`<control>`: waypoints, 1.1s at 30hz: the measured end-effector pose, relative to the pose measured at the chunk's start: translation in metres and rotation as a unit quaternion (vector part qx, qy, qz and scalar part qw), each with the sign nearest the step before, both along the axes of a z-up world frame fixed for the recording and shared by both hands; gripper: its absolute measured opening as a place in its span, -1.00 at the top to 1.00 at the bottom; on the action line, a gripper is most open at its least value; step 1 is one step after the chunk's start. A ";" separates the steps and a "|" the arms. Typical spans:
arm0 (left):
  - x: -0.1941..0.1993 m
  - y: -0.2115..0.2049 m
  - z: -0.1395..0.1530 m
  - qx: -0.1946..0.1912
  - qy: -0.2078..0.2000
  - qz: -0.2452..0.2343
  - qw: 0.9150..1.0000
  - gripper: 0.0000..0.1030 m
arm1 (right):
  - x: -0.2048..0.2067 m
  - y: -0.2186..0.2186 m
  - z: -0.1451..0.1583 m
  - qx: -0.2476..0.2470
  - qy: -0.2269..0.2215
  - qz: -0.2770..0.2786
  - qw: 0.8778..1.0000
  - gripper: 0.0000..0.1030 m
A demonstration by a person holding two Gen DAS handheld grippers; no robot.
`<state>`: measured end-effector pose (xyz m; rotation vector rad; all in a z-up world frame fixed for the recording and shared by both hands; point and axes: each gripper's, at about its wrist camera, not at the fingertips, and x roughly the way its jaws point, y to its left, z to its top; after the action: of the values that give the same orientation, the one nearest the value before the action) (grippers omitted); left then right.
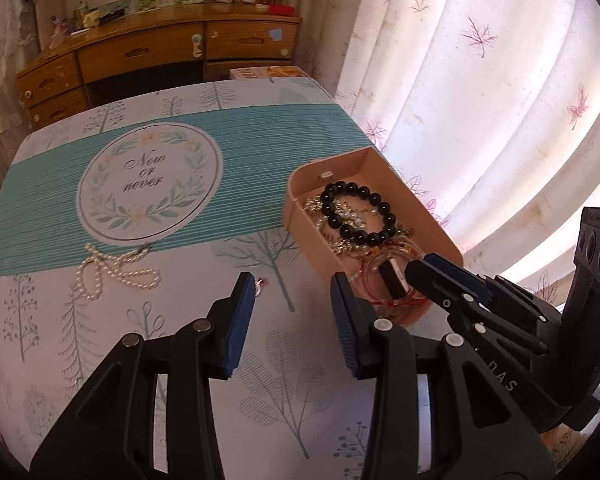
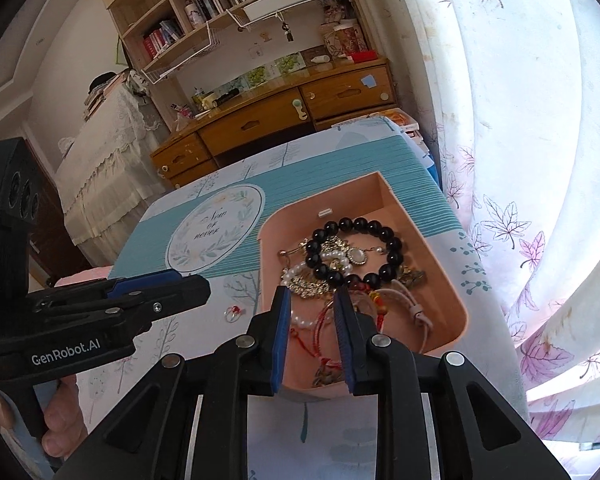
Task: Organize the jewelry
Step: 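Withdraw both tools from the box toward the remaining rings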
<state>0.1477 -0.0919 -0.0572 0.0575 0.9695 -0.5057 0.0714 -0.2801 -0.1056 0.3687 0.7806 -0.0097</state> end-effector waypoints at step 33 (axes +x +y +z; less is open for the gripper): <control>-0.050 0.249 -0.044 0.022 0.034 0.200 0.979 0.30 | 0.019 0.147 0.013 -0.034 0.033 0.129 0.991 0.57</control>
<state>0.0976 0.1568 -0.1012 -0.1147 1.0272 -0.1170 0.0909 -0.1333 -0.0926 0.2025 0.8876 0.1939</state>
